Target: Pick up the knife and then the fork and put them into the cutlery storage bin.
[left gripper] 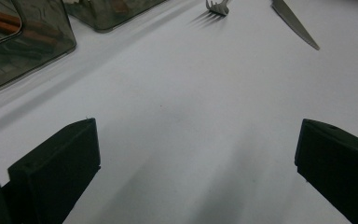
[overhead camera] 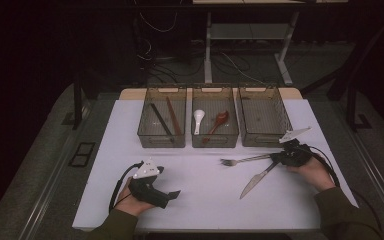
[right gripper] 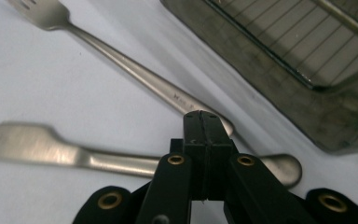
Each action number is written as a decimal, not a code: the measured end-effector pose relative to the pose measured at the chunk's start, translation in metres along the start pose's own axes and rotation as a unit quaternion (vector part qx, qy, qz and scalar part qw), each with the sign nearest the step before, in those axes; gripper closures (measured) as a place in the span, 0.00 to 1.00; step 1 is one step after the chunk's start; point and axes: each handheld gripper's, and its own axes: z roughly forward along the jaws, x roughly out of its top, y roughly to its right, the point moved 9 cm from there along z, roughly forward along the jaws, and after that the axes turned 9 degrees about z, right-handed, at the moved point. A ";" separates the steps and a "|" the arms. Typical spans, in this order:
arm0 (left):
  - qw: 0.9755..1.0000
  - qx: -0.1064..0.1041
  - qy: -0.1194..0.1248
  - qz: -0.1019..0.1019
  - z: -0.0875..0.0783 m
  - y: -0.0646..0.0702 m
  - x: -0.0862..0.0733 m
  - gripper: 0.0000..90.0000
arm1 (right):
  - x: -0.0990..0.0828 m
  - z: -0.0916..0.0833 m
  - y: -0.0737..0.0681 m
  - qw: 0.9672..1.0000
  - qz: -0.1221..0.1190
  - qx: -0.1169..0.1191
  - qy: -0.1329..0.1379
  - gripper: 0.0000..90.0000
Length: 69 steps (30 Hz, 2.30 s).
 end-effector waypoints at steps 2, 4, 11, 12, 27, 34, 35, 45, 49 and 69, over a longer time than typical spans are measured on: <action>1.000 0.000 0.000 -0.001 0.000 0.000 0.000 0.00 | -0.003 -0.002 0.000 1.000 -0.001 0.001 -0.003 1.00; 1.000 0.000 -0.001 -0.001 0.001 0.000 0.000 0.00 | -0.006 -0.005 0.000 1.000 -0.002 0.001 -0.006 1.00; 1.000 -0.001 -0.003 0.002 0.001 0.001 0.000 0.00 | -0.014 -0.012 -0.003 1.000 -0.008 0.009 -0.012 1.00; 1.000 -0.002 -0.003 0.002 0.001 0.001 0.000 0.00 | -0.014 -0.013 -0.004 1.000 -0.009 0.010 -0.011 1.00; 1.000 -0.003 -0.002 0.002 0.001 0.001 0.000 0.00 | -0.029 -0.026 -0.006 0.999 -0.017 0.025 -0.032 1.00; 1.000 -0.004 -0.002 0.001 0.002 0.002 0.000 0.00 | -0.034 -0.033 -0.006 0.998 -0.020 0.036 -0.038 1.00; 1.000 -0.005 -0.002 0.002 0.002 0.002 0.000 0.00 | -0.035 -0.034 -0.007 0.998 -0.020 0.038 -0.039 1.00; 1.000 -0.006 -0.001 0.002 0.002 0.002 0.001 0.00 | -0.035 -0.041 -0.007 0.996 -0.042 0.054 -0.058 0.92; 1.000 -0.007 0.000 0.001 0.002 0.002 0.001 0.00 | -0.032 -0.040 -0.015 0.990 -0.085 0.064 -0.088 0.80; 1.000 -0.009 0.002 0.001 0.002 0.003 0.002 0.00 | -0.010 -0.012 -0.036 0.942 -0.242 0.047 -0.227 0.82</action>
